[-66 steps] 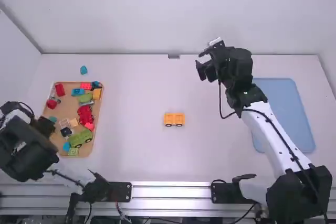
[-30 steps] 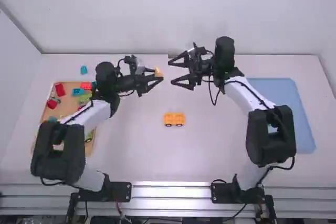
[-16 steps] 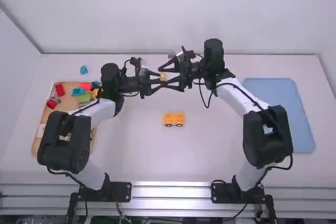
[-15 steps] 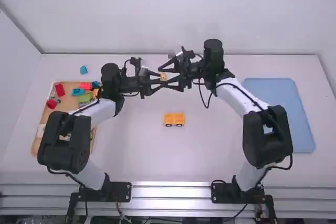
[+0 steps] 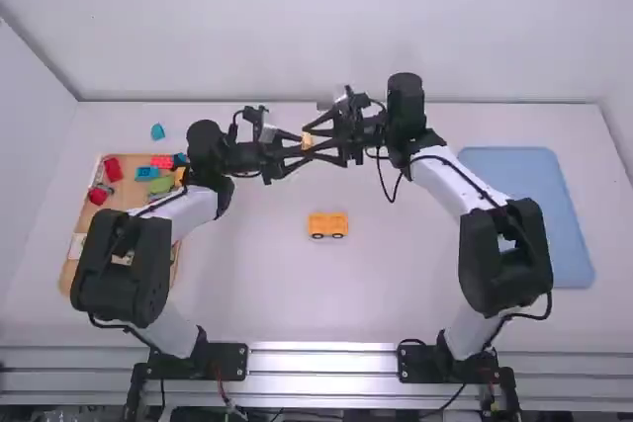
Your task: Assemble lego blocks to make yellow taxi
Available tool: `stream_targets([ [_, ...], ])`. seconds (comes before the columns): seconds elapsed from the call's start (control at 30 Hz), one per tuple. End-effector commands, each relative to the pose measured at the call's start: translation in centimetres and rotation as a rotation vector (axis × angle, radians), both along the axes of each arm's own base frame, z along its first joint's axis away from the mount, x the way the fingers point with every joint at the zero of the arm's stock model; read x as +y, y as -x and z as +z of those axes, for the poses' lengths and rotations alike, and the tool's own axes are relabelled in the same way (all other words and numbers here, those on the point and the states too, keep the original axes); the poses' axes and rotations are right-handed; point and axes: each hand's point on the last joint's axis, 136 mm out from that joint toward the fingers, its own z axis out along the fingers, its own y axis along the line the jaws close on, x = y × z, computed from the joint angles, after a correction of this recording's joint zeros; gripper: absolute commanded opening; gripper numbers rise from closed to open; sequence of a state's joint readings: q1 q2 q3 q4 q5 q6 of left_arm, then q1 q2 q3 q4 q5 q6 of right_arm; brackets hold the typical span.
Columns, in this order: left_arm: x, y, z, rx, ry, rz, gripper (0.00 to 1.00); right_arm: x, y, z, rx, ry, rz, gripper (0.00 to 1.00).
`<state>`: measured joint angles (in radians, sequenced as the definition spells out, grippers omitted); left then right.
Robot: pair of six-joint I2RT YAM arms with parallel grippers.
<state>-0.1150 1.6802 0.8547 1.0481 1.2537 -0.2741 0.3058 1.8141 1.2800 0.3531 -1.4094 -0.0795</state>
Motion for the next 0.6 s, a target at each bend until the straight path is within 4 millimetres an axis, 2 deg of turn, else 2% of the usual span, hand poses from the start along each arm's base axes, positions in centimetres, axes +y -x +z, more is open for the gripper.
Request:
stream_targets([
  [0.0, -0.18, 0.15, 1.17, -0.03, 0.004, -0.018, 0.02, 0.48, -0.08, 0.72, -0.028, -0.01, 0.017, 0.52],
  [0.13, -0.18, 0.14, 1.14, -0.028, 0.004, -0.017, 0.02, 0.87, 0.24, 0.71, -0.038, -0.012, 0.028, 0.45],
  [0.2, -0.16, 0.14, 1.16, -0.028, 0.004, -0.017, 0.02, 0.88, 0.25, 0.71, -0.047, -0.014, 0.029, 0.36],
  [0.5, -0.17, 0.17, 1.37, -0.037, 0.008, -0.017, 0.02, 0.88, 0.26, 0.7, -0.046, -0.013, 0.029, 0.3],
  [0.57, -0.15, 0.25, 1.79, -0.037, 0.018, -0.019, 0.07, 0.9, 0.26, 0.71, -0.048, -0.014, 0.029, 0.23],
])
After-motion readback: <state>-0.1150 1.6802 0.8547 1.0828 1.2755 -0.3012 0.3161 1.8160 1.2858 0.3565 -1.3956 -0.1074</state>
